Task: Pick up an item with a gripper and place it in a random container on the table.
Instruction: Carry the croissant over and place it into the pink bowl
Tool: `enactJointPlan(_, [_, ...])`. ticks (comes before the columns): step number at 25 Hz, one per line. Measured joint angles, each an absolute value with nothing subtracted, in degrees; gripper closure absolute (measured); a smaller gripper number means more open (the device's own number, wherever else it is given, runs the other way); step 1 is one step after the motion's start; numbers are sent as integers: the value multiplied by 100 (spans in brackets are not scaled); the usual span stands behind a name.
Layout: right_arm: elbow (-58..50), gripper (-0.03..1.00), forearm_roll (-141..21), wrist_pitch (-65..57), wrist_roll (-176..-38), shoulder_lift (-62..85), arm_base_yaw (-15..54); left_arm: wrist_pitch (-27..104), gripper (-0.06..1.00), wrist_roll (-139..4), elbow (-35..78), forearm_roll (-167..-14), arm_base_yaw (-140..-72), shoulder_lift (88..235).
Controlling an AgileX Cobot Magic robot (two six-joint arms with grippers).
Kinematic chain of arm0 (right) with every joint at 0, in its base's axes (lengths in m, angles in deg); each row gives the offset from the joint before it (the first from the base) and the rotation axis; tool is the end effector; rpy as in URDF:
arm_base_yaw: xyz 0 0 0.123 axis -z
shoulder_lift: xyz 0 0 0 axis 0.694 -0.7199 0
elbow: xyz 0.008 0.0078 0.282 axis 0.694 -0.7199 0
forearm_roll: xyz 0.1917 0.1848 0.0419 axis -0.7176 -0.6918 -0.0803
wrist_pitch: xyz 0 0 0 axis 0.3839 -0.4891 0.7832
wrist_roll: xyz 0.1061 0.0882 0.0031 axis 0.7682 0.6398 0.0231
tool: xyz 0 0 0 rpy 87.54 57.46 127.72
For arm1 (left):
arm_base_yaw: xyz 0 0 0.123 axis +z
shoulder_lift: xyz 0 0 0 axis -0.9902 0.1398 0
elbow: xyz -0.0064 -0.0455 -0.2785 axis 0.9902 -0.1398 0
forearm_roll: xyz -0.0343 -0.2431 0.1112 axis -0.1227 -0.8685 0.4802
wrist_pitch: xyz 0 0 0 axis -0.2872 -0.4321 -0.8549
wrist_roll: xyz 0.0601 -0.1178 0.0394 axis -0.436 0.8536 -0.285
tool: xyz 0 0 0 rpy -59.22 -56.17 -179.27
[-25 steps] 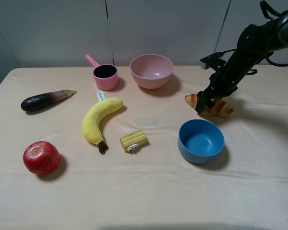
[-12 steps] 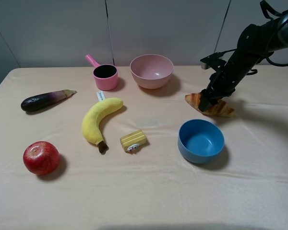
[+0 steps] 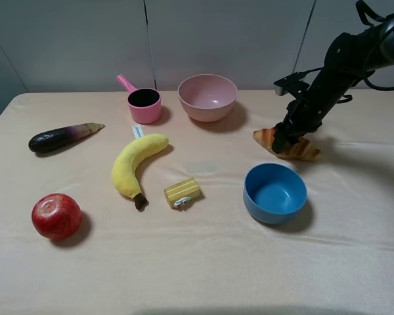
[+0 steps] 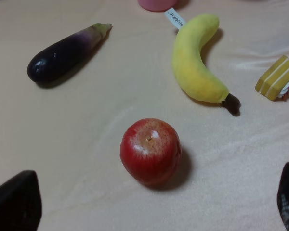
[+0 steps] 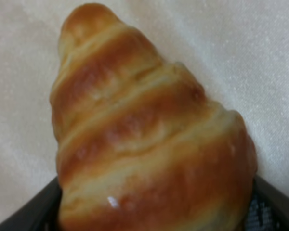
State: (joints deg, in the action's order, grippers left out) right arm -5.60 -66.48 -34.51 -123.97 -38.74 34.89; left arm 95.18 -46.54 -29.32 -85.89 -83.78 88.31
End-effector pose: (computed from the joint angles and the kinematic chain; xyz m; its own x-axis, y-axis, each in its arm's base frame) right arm 0.4227 0.0902 0.0463 -0.7616 -0.5981 -0.2495 -0.6262 0.7783 0.0457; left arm 0.0541 -0.0203 0.2650 -0.4210 0.1687 -0.8912 0.2196 0.9723 0.0804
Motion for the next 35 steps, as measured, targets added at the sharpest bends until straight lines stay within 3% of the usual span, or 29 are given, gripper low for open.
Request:
enactJointPlan(10, [-172, 49, -6410, -3921, -12351, -3666, 3489, 9518, -5, -4654, -2932, -8589, -8378, 8831])
enactJointPlan(26, [1412, 49, -6284, -5516, -12120, -3641, 3475, 9518, -5, -4654, -2932, -8589, -8378, 8831])
enactJointPlan(35, [2151, 49, -5921, -5700, -12120, -3641, 3034, 9518, -5, -4654, -2932, -8589, -8378, 8831])
